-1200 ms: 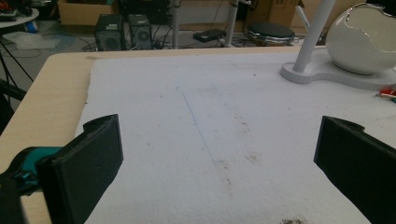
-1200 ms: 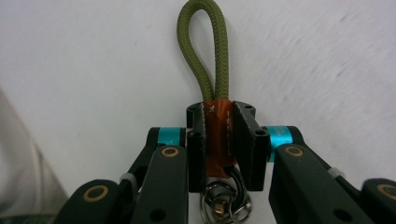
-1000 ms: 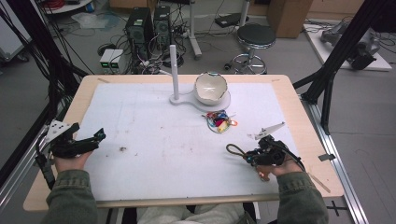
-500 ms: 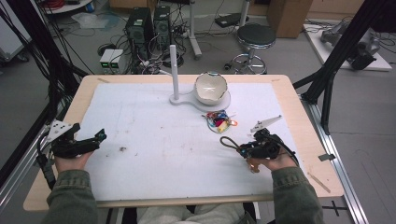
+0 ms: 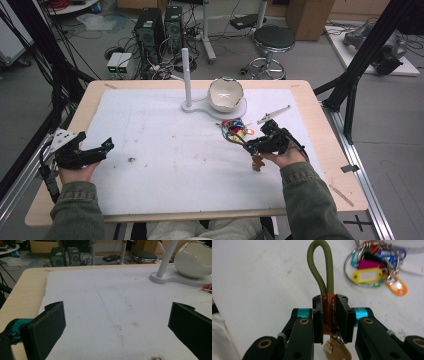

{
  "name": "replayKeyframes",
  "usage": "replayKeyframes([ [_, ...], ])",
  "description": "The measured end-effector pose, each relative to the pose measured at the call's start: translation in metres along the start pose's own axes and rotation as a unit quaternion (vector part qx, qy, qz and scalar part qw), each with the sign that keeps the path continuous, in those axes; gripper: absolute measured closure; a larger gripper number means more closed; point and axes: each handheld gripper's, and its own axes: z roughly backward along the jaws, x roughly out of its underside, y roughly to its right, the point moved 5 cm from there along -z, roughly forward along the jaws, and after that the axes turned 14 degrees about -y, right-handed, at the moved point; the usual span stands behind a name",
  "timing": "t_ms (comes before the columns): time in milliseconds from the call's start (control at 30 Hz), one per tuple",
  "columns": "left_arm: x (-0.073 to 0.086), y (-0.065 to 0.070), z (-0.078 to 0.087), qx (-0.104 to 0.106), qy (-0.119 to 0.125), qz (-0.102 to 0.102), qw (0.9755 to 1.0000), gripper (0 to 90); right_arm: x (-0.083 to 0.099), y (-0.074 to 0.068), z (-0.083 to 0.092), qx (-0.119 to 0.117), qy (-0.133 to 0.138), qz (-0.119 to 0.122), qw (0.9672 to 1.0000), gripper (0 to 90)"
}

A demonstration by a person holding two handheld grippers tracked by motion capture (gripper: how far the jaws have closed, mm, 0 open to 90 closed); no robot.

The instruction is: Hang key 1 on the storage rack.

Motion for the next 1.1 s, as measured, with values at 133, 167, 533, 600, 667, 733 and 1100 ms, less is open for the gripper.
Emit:
replayKeyframes([
  [133,0.0,0.0,0.0,0.001,0.001,0.002,1.0,1.7,-0.012,-0.001,0.004,0.0,0.007,0.001,1.0,76.9],
  [167,0.0,0.0,0.0,0.002,0.002,0.002,1.0,1.7,-0.02,-0.002,0.006,-0.001,0.011,0.003,0.9999,76.9],
  [533,0.0,0.0,0.0,0.004,0.007,0.003,1.0,1.7,-0.057,-0.001,0.014,-0.006,0.031,0.004,0.9995,76.9],
  [600,0.0,0.0,0.0,0.004,0.008,0.004,1.0,1.7,-0.064,0.0,0.014,-0.009,0.037,0.0,0.9993,76.9],
  [667,0.0,0.0,0.0,0.003,0.007,0.004,1.0,1.7,-0.071,0.001,0.014,-0.017,0.044,-0.003,0.9989,76.9],
  [733,0.0,0.001,0.0,0.003,0.005,0.002,1.0,1.7,-0.078,0.001,0.015,-0.017,0.049,-0.004,0.9986,77.0],
  [1100,0.0,-0.001,0.0,0.004,0.006,0.006,1.0,1.7,-0.116,-0.007,0.022,-0.016,0.053,0.009,0.9985,77.0],
])
